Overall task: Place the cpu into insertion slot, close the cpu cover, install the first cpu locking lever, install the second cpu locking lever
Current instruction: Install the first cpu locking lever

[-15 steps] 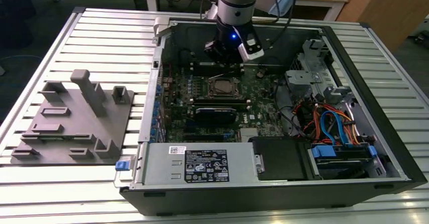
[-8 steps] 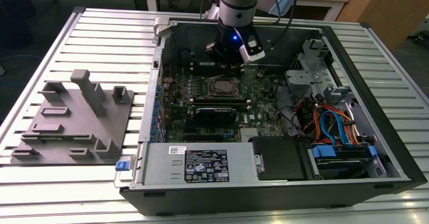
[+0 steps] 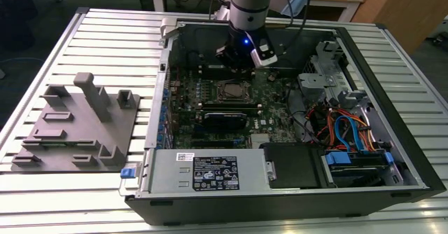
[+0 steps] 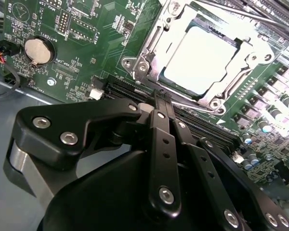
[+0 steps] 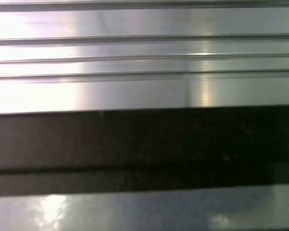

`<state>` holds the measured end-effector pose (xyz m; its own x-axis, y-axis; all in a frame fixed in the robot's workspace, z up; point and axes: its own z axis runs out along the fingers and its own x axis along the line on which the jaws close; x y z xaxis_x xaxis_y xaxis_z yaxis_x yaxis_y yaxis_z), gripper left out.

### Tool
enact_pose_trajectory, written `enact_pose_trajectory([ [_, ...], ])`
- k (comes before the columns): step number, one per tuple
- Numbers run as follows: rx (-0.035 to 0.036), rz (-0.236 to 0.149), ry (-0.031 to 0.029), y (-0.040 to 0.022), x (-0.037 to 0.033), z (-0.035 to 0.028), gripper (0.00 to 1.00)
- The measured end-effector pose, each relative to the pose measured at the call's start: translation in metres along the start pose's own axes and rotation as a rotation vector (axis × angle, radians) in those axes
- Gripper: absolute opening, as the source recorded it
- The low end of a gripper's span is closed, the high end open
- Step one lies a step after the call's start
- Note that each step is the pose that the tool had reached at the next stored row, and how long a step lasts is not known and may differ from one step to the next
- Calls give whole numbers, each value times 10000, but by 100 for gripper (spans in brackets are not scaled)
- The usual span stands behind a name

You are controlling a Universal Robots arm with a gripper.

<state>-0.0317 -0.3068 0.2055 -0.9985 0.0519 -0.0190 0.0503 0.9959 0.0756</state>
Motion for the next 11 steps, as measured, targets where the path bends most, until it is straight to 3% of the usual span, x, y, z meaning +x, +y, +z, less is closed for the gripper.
enact_pose_trajectory([
  [11,3,0,0,2,-27,69,10],
])
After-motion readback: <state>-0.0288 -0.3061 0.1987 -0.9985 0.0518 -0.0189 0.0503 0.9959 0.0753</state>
